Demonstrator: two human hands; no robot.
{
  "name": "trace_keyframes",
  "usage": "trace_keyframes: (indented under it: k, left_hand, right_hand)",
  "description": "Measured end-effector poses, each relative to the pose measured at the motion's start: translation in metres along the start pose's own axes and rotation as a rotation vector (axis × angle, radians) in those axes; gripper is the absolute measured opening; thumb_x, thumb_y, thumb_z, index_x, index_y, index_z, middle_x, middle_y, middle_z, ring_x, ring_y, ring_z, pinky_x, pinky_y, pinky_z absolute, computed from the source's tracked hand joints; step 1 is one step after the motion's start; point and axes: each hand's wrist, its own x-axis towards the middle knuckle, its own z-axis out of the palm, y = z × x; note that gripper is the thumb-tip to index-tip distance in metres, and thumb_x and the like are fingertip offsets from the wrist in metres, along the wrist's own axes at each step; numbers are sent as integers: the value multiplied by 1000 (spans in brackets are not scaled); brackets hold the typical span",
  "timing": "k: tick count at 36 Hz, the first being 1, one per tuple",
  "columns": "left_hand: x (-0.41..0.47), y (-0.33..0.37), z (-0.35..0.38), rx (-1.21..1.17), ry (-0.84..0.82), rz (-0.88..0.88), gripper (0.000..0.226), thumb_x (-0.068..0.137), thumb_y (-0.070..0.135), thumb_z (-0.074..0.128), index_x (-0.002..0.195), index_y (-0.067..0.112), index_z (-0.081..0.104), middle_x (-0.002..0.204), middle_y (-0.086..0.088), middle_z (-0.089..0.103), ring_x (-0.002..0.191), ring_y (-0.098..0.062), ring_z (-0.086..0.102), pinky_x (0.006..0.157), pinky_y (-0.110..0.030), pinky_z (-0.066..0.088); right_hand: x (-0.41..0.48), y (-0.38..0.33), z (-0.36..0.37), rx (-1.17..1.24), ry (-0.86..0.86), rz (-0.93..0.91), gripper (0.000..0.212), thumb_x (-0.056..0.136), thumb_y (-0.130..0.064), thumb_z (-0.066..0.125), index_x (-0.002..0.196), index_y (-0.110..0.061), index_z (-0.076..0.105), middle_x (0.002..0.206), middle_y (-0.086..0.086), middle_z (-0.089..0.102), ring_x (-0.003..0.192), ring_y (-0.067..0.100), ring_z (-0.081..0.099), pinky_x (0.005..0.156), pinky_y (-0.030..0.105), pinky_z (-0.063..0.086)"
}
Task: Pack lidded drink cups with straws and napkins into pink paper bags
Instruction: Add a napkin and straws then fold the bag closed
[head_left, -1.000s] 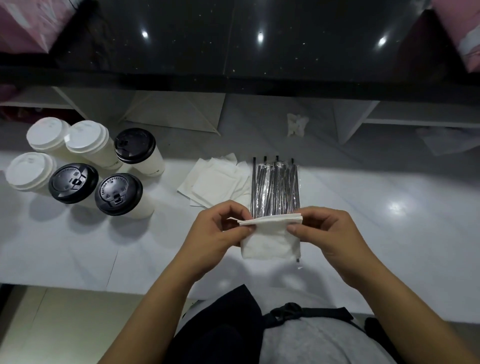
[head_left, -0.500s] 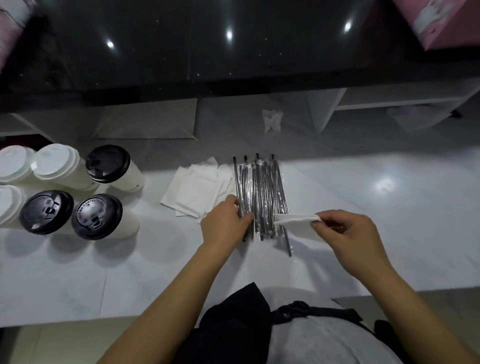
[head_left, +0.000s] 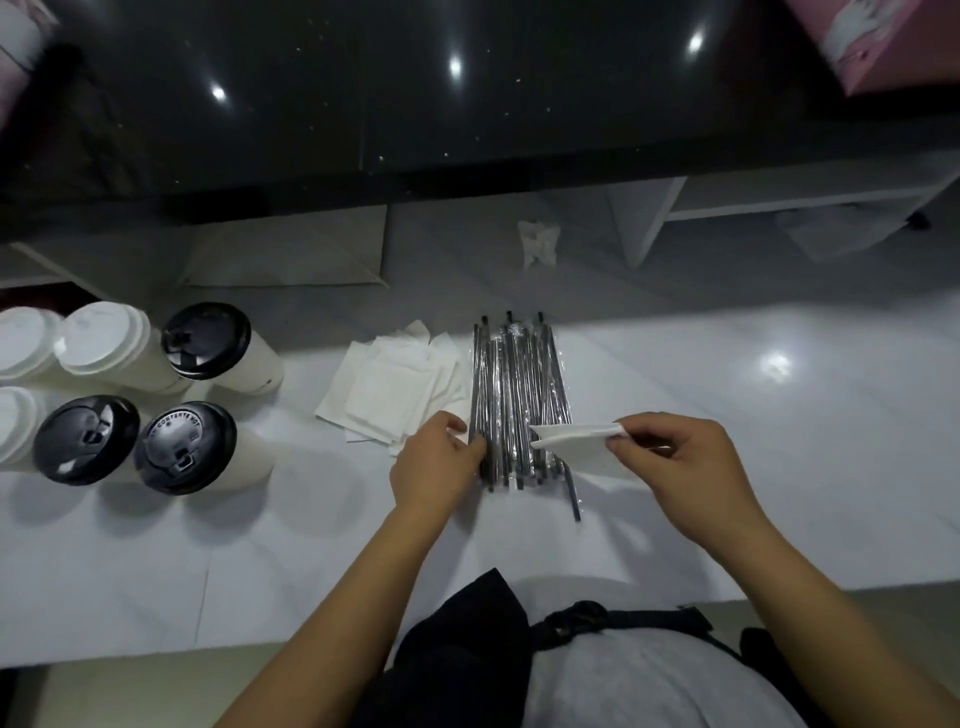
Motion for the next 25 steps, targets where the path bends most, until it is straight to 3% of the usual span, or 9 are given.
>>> trace_keyframes:
  k: [2,7,11,19,25]
  left_hand:
    - [0,4,0,21,-9,11,28,86,48,65,106,30,57,74,14,63,83,-14,63,71,-31,45]
    - [-1,10,-3,41,5,-23,24,85,30,64,109,28,63,86,12,68,88,-18,64,75,-32,48]
    - [-5,6,-5,9,20,-62,22,83,27,65,104,28,68,97,8,71,90,-20,63,77,-32,48]
    - [-12,-11,-16,-135,44,-92,17,81,24,72,97,27,78,89,8,73,92,-18,67,81,-33,54]
    - [-15,-26,-21,-196,60,-111,11,81,21,73,88,27,78,84,8,74,84,-17,69,81,-38,57]
  right_hand:
    - [3,-2,2,-9,-25,-12,16,87,-11,72,83,-26,78,80,-12,75,76,10,69,71,30,53]
    - [10,-8,3,-33,-74,-51,18,88,-11,72,85,-28,78,81,-14,74,77,8,68,71,27,52]
    - [14,-11,3,-32,-73,-63,21,87,-11,72,81,-31,76,80,-16,73,76,5,67,70,23,50]
    - [19,-8,5,20,-71,-52,17,86,-12,74,79,-28,77,73,-8,73,69,9,63,72,33,50]
    - [20,-7,5,33,-84,-55,15,87,-12,73,82,-25,78,74,-8,73,69,7,63,71,30,50]
